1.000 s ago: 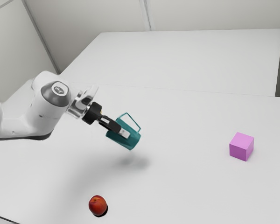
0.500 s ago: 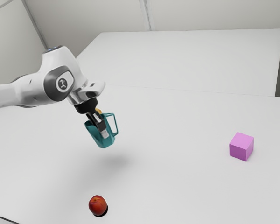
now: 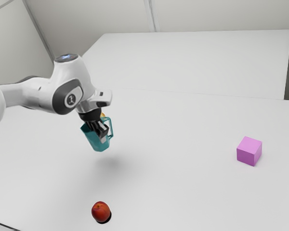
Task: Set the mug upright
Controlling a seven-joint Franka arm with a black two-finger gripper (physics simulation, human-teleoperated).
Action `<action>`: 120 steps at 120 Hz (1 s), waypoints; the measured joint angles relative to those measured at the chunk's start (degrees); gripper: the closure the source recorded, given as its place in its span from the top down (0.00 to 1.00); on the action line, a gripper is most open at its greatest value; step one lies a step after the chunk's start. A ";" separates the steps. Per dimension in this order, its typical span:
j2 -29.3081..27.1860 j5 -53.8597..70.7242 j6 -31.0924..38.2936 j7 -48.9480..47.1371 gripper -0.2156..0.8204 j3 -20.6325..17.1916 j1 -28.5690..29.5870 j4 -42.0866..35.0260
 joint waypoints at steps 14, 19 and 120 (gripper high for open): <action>0.86 0.53 3.19 -2.71 0.04 -0.02 0.01 -0.99; 1.25 0.63 4.20 -3.57 0.04 -0.01 0.01 -1.31; 6.70 0.95 6.68 -13.00 0.04 0.04 -0.06 -1.61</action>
